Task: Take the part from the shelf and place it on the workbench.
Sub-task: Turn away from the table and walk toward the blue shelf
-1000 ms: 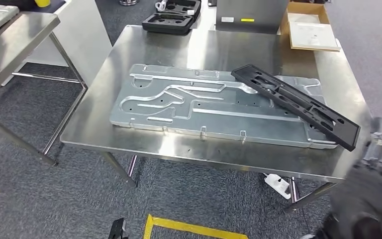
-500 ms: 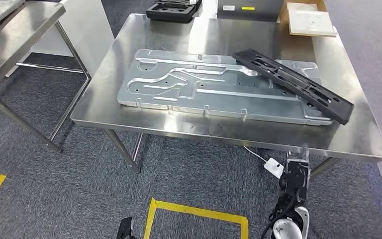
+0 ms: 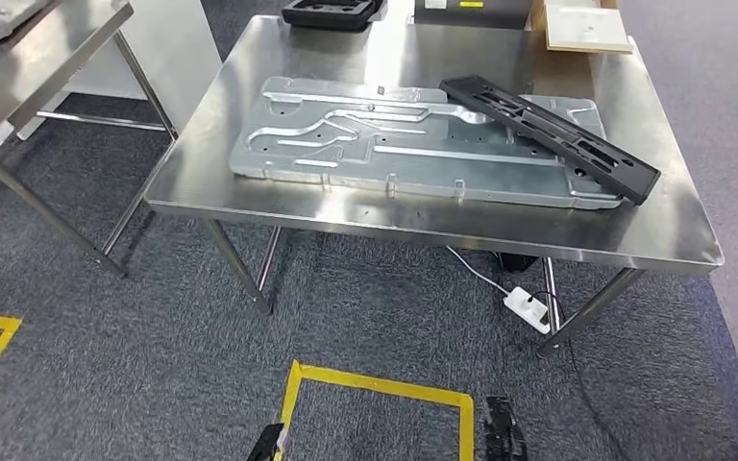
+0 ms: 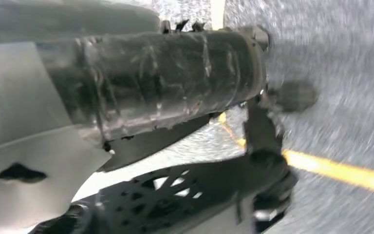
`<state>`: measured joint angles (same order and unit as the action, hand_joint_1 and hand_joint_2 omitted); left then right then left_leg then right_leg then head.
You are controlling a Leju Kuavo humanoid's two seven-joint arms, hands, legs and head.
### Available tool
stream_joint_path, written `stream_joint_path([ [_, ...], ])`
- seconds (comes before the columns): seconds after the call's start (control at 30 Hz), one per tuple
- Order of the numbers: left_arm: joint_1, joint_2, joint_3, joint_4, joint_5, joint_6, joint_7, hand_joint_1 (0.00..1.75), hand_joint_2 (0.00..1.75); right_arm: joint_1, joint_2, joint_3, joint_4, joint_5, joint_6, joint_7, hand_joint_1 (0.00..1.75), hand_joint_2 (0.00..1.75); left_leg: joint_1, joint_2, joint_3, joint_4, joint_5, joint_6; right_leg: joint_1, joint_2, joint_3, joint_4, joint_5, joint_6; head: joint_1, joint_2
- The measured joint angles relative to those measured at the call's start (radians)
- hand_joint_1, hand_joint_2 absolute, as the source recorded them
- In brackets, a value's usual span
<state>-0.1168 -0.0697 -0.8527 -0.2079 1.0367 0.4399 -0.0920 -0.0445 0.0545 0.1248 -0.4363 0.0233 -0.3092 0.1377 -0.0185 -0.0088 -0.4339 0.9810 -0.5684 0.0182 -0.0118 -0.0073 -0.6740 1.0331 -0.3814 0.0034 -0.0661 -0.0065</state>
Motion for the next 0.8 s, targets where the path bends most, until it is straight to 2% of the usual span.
stream_joint_path([
  [0.07,-0.001,0.002,-0.022,0.0,-0.029,-0.012,0.017,0.0,0.0,-0.004,0.01,-0.003,0.037,-0.021,0.004,-0.004,0.0,0.0,-0.001,0.004,-0.006,-0.017,0.018,0.012,-0.002,0.003,-0.002,-0.011,0.018,0.011,-0.002,0.0],
  [0.1,-0.002,0.002,-0.033,0.0,-0.045,-0.015,0.02,0.0,0.0,-0.006,0.014,-0.005,0.054,-0.027,0.004,-0.006,0.0,0.0,0.001,0.006,-0.012,-0.022,0.032,0.02,-0.001,0.004,-0.008,-0.004,0.003,0.015,-0.001,0.0],
  [0.13,-0.003,0.003,-0.044,0.0,-0.062,-0.017,0.022,0.0,0.0,-0.006,0.017,-0.006,0.069,-0.03,0.002,-0.006,0.0,0.0,0.003,0.009,-0.023,-0.026,0.047,0.031,0.0,0.006,-0.017,0.021,-0.034,0.018,0.001,0.0],
  [0.17,-0.004,0.004,-0.055,0.0,-0.081,-0.019,0.022,0.0,0.0,-0.007,0.019,-0.007,0.082,-0.03,0.0,-0.006,0.0,0.0,0.005,0.011,-0.036,-0.026,0.061,0.039,0.0,0.006,-0.028,0.066,-0.089,0.02,0.004,0.0],
  [0.2,-0.005,0.005,-0.068,0.0,-0.099,-0.02,0.022,0.0,0.0,-0.009,0.022,-0.007,0.094,-0.03,-0.002,-0.006,0.0,0.0,0.004,0.011,-0.054,-0.022,0.073,0.044,0.0,0.006,-0.04,0.125,-0.145,0.022,0.006,0.0],
  [0.23,-0.007,0.005,-0.082,0.0,-0.115,-0.019,0.02,0.0,0.0,-0.011,0.025,-0.007,0.106,-0.029,-0.005,-0.005,0.0,0.0,0.003,0.013,-0.075,-0.015,0.084,0.046,0.0,0.007,-0.049,0.192,-0.184,0.024,0.007,0.0],
  [0.27,-0.009,0.005,-0.095,0.0,-0.127,-0.017,0.019,0.0,0.0,-0.014,0.027,-0.007,0.118,-0.028,-0.008,-0.004,0.0,0.0,0.002,0.014,-0.096,-0.007,0.094,0.045,-0.001,0.006,-0.05,0.246,-0.195,0.026,0.007,0.0],
  [0.3,-0.011,0.005,-0.108,0.0,-0.136,-0.013,0.016,0.0,0.0,-0.016,0.03,-0.007,0.129,-0.027,-0.01,-0.002,0.0,0.0,0.002,0.015,-0.117,0.002,0.103,0.044,-0.002,0.006,-0.042,0.279,-0.181,0.028,0.007,0.0],
  [0.33,-0.013,0.005,-0.12,0.0,-0.143,-0.005,0.01,0.0,0.0,-0.017,0.033,-0.007,0.138,-0.026,-0.013,-0.001,0.0,0.0,0.002,0.016,-0.139,0.012,0.112,0.042,-0.004,0.006,-0.021,0.283,-0.15,0.03,0.007,0.0],
  [0.37,-0.015,0.006,-0.131,0.0,-0.147,0.006,-0.001,0.0,0.0,-0.019,0.035,-0.007,0.145,-0.026,-0.014,0.001,0.0,0.0,0.002,0.017,-0.16,0.023,0.119,0.038,-0.007,0.006,0.018,0.25,-0.122,0.032,0.007,0.0],
  [0.4,-0.015,0.006,-0.14,0.0,-0.149,0.021,-0.017,0.0,0.0,-0.021,0.037,-0.007,0.15,-0.026,-0.014,0.004,0.0,0.0,0.001,0.017,-0.179,0.035,0.126,0.034,-0.009,0.006,0.07,0.189,-0.118,0.033,0.007,0.0],
  [0.43,-0.016,0.006,-0.149,0.0,-0.15,0.037,-0.033,0.0,0.0,-0.024,0.039,-0.007,0.155,-0.024,-0.011,0.009,0.0,0.0,0.0,0.017,-0.196,0.049,0.131,0.029,-0.009,0.007,0.124,0.113,-0.134,0.033,0.006,0.0],
  [0.47,-0.016,0.007,-0.157,0.0,-0.151,0.051,-0.045,0.0,0.0,-0.027,0.041,-0.007,0.159,-0.022,-0.008,0.016,0.0,0.0,0.0,0.018,-0.207,0.059,0.137,0.024,-0.008,0.009,0.165,0.049,-0.155,0.031,0.004,0.0],
  [0.5,-0.016,0.007,-0.163,0.0,-0.153,0.06,-0.051,0.0,0.0,-0.03,0.044,-0.007,0.164,-0.019,-0.003,0.025,0.0,0.0,-0.001,0.018,-0.213,0.064,0.144,0.019,-0.004,0.01,0.186,0.007,-0.176,0.027,0.004,0.0],
  [0.53,-0.016,0.008,-0.169,0.0,-0.155,0.065,-0.049,0.0,0.0,-0.031,0.045,-0.007,0.169,-0.016,0.0,0.034,0.0,0.0,0.001,0.018,-0.215,0.066,0.151,0.014,0.0,0.01,0.19,-0.01,-0.18,0.021,0.004,0.0],
  [0.57,-0.015,0.009,-0.174,0.001,-0.157,0.067,-0.044,0.0,0.0,-0.031,0.048,-0.007,0.175,-0.014,0.003,0.042,0.0,0.0,0.003,0.018,-0.218,0.066,0.158,0.009,0.0,0.008,0.181,-0.009,-0.171,0.013,0.007,0.0],
  [0.6,-0.014,0.009,-0.18,0.001,-0.158,0.068,-0.038,0.0,0.0,-0.031,0.049,-0.007,0.18,-0.011,0.005,0.048,0.0,0.0,0.006,0.017,-0.224,0.071,0.149,0.003,0.001,0.005,0.172,-0.009,-0.161,0.004,0.01,0.0],
  [0.63,-0.014,0.009,-0.186,0.001,-0.157,0.069,-0.031,0.0,0.0,-0.031,0.05,-0.007,0.185,-0.006,0.008,0.054,0.0,0.0,0.009,0.015,-0.232,0.089,0.12,-0.003,0.0,0.003,0.16,-0.01,-0.148,-0.005,0.008,0.0],
  [0.67,-0.014,0.009,-0.191,0.001,-0.154,0.068,-0.022,0.0,0.0,-0.032,0.051,-0.007,0.189,0.0,0.012,0.06,0.0,0.0,0.011,0.014,-0.242,0.123,0.071,-0.009,-0.002,0.001,0.145,-0.012,-0.135,-0.012,0.006,0.0],
  [0.73,-0.018,0.009,-0.197,0.001,-0.144,0.066,-0.007,0.0,0.0,-0.032,0.051,-0.007,0.194,0.013,0.024,0.069,0.0,0.0,0.015,0.014,-0.257,0.231,-0.04,-0.017,0.0,-0.001,0.115,-0.01,-0.107,-0.019,0.0,0.0],
  [0.77,-0.019,0.009,-0.198,0.001,-0.138,0.066,-0.003,0.0,0.0,-0.032,0.051,-0.007,0.196,0.018,0.031,0.071,0.0,0.0,0.016,0.014,-0.257,0.286,-0.066,-0.018,0.001,-0.002,0.098,-0.009,-0.094,-0.019,-0.001,0.0],
  [0.8,-0.02,0.009,-0.199,0.001,-0.131,0.066,-0.001,0.0,0.0,-0.032,0.051,-0.007,0.198,0.024,0.039,0.072,0.0,0.0,0.016,0.014,-0.249,0.325,-0.064,-0.017,0.002,-0.003,0.081,-0.007,-0.082,-0.019,-0.001,0.0],
])
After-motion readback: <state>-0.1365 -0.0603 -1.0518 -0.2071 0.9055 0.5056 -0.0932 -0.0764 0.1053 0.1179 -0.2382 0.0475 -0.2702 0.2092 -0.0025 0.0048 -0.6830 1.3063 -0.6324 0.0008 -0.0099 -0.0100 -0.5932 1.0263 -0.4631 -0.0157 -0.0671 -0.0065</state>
